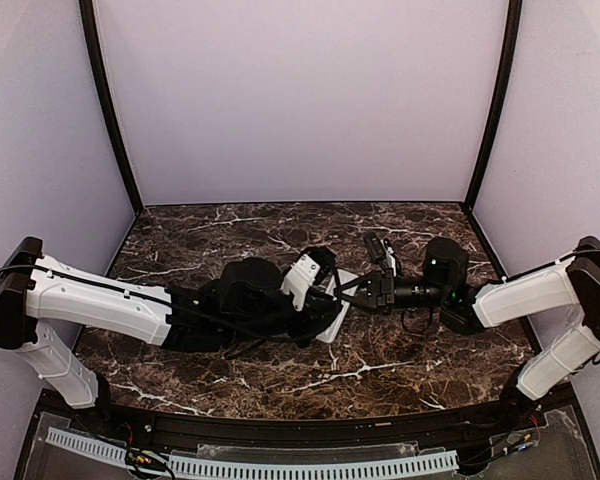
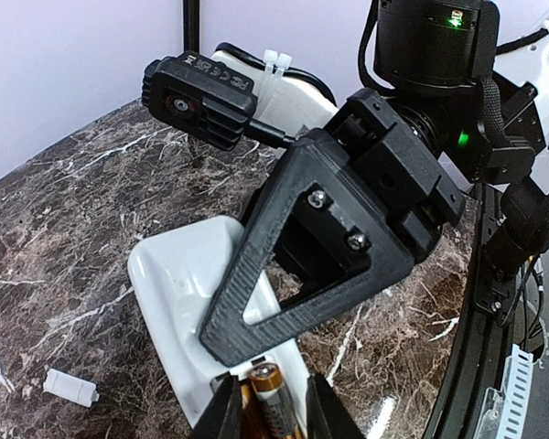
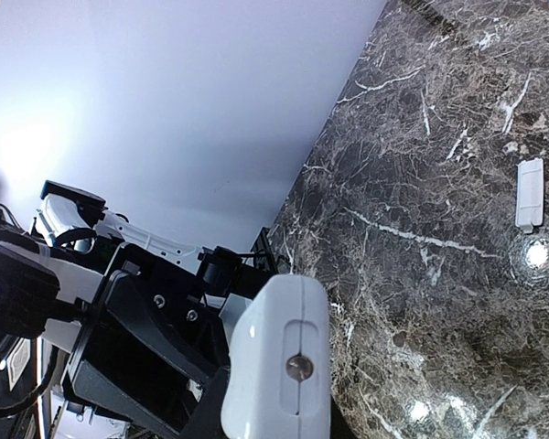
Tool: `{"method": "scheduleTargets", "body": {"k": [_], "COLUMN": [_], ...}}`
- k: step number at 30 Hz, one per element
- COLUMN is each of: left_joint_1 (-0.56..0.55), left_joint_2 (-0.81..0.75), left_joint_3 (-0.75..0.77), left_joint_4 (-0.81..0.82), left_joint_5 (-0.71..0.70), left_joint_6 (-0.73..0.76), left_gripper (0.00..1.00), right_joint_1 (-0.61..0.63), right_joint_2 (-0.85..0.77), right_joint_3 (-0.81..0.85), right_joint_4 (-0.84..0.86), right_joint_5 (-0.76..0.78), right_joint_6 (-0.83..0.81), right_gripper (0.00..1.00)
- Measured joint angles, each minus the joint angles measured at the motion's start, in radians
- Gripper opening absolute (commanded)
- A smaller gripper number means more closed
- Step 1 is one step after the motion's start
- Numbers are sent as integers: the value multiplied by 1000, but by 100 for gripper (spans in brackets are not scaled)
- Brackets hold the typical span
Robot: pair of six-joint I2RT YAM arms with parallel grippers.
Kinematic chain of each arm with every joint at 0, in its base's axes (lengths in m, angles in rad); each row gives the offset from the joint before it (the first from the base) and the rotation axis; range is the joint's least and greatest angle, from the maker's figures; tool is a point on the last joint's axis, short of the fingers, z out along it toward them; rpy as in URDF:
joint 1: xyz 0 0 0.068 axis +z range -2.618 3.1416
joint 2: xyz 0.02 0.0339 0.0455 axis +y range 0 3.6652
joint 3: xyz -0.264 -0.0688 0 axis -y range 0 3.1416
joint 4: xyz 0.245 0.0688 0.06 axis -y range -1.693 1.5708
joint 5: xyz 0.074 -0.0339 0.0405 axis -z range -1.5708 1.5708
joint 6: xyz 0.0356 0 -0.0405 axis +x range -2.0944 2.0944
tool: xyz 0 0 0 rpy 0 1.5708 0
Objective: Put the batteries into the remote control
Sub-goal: Place the battery in the battery compartment, then load the battery into the battery compartment.
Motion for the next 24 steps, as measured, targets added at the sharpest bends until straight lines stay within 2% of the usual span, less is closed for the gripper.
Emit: {"method": "scheduleTargets", "body": {"k": [6,10,12,17,24], "left_joint_1": [-4,-1,3,5,5], "left_joint_2": [-12,-54,-88,-205,-277], "left_joint_3": [-11,-32,-40,-49,-52], "left_joint_4": [5,-15,-38,-99,-202], "left_joint_5": [-3,-4,3,51,134], "left_joint_6": [6,38,65,187,420], "left_gripper": [44,64,70,69,48], "right_joint_1": [0,0,0,0,2], "right_joint_2": [4,4,5,10,27], "right_joint_3": [0,2,6,27,47], "right_joint_4": [-1,-10,-31,-79,-122], "right_joint_5": [2,-27,-37,-66,-102], "right_joint_6": [-1,-20,-39,-83,-123], "right_gripper": [0,0,0,0,0]}}
